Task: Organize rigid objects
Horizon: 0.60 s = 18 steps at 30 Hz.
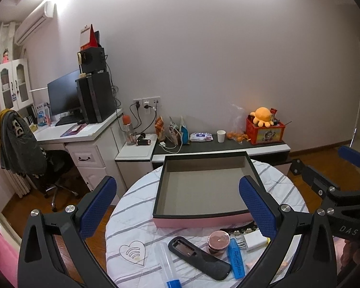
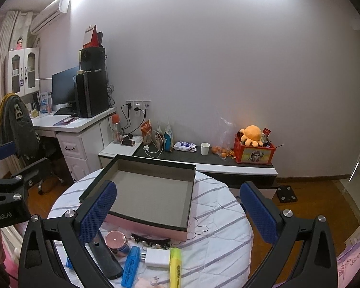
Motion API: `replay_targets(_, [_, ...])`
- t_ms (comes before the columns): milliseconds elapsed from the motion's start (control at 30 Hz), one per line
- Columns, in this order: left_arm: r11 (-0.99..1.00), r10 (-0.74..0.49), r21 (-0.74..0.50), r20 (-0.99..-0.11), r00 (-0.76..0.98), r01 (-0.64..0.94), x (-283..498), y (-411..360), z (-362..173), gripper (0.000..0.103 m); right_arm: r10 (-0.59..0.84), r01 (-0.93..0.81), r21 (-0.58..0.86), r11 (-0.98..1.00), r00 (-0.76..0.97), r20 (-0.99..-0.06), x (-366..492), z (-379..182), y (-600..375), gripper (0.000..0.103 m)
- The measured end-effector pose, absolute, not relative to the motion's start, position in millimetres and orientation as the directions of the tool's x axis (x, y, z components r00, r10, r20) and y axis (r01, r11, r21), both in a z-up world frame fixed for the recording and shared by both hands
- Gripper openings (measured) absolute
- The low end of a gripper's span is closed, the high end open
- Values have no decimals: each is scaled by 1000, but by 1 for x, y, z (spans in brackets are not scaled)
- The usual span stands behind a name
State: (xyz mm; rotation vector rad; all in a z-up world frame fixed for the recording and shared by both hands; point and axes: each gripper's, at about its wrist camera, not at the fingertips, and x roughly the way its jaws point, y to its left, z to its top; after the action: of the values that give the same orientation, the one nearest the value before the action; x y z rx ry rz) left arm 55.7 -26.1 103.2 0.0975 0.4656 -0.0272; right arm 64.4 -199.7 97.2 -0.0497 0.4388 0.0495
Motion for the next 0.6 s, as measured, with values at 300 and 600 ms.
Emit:
replay_targets(300, [995,-1,88,-444,896,44,57,-24,105,103,44,-68,-43,997,908,-416,66,102,-195,103])
replay_targets(600, [995,-2,88,-427,904,44,52,-25,111,103,40,-72,-64,995,915,-401,63,109,-189,103])
